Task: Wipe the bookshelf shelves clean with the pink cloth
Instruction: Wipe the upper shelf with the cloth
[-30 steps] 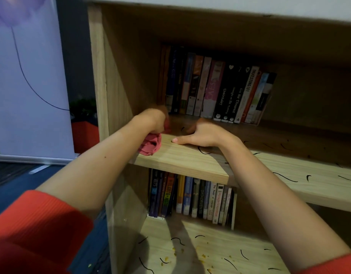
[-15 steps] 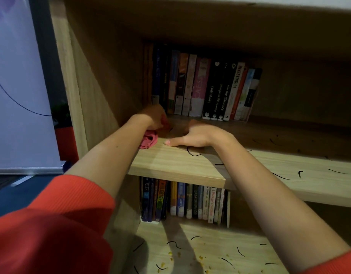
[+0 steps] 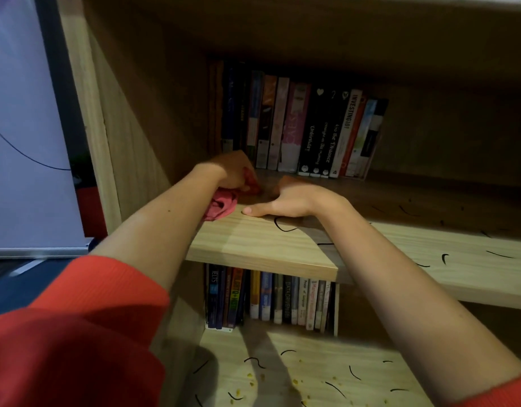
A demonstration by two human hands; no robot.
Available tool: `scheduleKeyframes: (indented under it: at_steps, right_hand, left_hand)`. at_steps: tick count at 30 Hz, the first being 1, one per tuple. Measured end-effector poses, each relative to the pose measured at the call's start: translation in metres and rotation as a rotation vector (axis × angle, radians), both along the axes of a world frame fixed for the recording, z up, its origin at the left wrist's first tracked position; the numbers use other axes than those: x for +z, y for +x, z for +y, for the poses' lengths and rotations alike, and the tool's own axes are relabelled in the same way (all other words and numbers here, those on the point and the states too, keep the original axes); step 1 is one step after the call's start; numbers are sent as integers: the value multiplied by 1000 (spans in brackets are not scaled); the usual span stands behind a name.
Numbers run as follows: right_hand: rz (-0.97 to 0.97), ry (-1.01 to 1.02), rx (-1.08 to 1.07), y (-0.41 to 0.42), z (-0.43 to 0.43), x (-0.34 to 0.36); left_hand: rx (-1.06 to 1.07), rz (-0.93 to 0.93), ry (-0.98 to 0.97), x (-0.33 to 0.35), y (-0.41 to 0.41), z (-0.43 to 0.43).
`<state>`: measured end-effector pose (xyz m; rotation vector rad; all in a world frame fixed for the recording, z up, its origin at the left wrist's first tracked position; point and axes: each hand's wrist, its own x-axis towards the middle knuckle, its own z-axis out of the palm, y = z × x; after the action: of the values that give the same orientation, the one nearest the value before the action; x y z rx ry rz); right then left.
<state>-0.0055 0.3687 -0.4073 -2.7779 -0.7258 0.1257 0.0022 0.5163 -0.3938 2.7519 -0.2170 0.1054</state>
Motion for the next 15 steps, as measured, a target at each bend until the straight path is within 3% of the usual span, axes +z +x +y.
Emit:
scheduleKeyframes:
  at_steps: [6, 12, 15]
  right_hand:
    - [7, -19, -1, -4, -5, 2]
    - [-2, -23, -10, -4, -2, 2]
    - [-5, -17, -6, -3, -3, 2]
  left_hand:
    - [7, 50, 188, 9, -9, 14]
    - [24, -68, 79, -5, 10, 5]
    - [-17, -38, 135, -2, 4, 4]
